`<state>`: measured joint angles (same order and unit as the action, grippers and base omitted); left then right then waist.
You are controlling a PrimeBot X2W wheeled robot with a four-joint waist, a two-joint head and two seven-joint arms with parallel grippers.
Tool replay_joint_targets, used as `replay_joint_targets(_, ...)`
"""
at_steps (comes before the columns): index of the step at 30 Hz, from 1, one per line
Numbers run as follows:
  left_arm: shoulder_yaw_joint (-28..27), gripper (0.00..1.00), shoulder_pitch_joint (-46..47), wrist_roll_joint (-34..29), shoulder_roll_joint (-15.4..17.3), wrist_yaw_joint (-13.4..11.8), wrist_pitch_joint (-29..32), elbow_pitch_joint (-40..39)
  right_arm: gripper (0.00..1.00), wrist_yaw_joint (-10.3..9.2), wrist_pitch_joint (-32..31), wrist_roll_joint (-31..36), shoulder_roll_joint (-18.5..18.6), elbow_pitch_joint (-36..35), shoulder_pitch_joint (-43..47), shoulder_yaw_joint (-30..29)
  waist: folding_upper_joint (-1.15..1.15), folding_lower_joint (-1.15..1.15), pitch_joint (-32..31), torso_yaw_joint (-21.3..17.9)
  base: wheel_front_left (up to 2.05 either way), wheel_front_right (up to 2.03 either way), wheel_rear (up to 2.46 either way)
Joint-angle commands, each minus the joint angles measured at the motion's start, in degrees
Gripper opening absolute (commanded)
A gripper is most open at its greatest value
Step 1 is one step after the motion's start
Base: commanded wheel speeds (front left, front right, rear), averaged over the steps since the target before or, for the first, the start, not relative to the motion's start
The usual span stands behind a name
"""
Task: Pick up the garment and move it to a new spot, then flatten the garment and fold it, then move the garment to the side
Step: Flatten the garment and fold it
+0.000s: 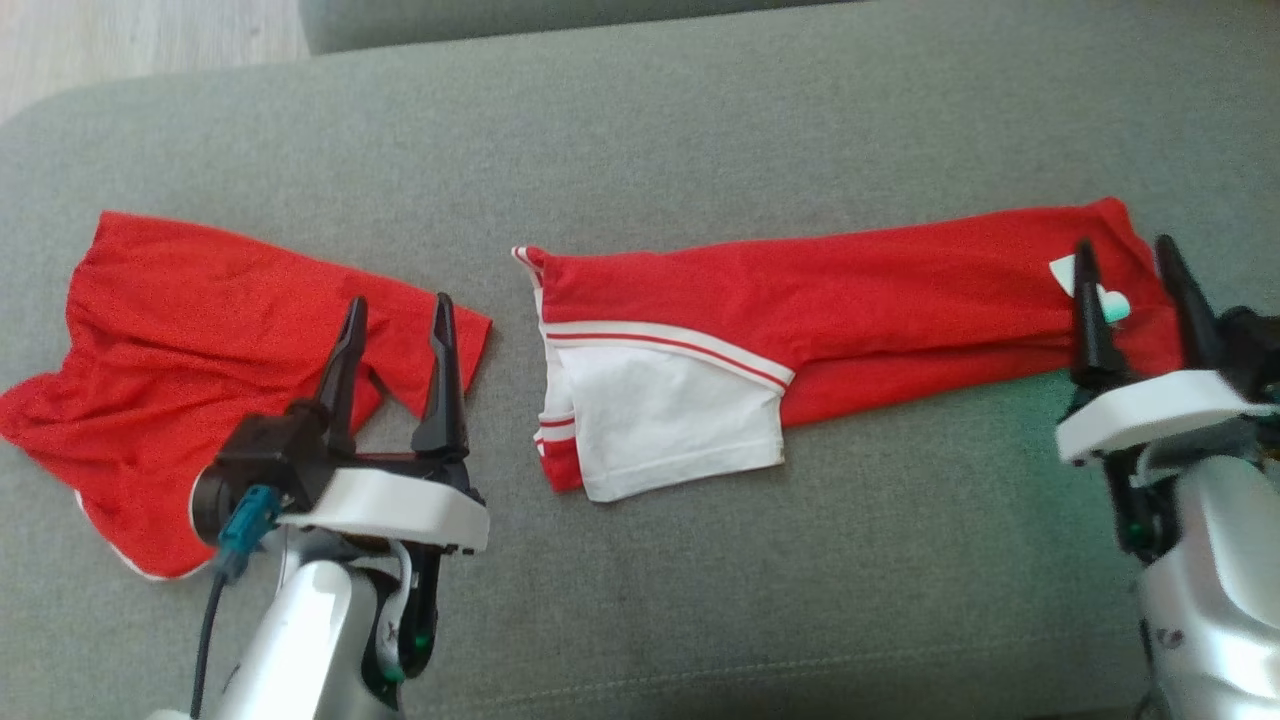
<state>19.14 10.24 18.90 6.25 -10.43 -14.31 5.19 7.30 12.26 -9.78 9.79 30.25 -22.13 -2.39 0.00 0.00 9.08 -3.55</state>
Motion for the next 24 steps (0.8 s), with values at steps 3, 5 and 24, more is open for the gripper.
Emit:
replay_joint_targets(3, -3.5, 1.00, 2.3, -1.9, -1.0, 2.0, -0.7, -0.5, 1.00, 0.19, -3.2, 1.4, 0.3, 1.3, -3.2, -3.7, 0.00, 0.00, 2.1, 0.7, 0.00, 0.00, 0.00)
replay_joint_targets(5, -3.8, 1.00, 2.7, -2.7, -1.5, 3.0, -0.7, 0.1, 1.00, 0.19, -5.2, 1.6, -0.2, 3.8, -4.7, -6.9, 0.00, 0.00, 3.2, 1.0, 0.00, 0.00, 0.00)
replay_joint_targets(24, -6.3, 1.00, 7.5, -6.5, -3.2, 6.6, -0.7, 2.1, 1.00, 0.19, -13.3, 14.1, -1.7, 19.0, -18.2, -27.7, 0.00, 0.00, 12.4, 3.0, 0.00, 0.00, 0.00)
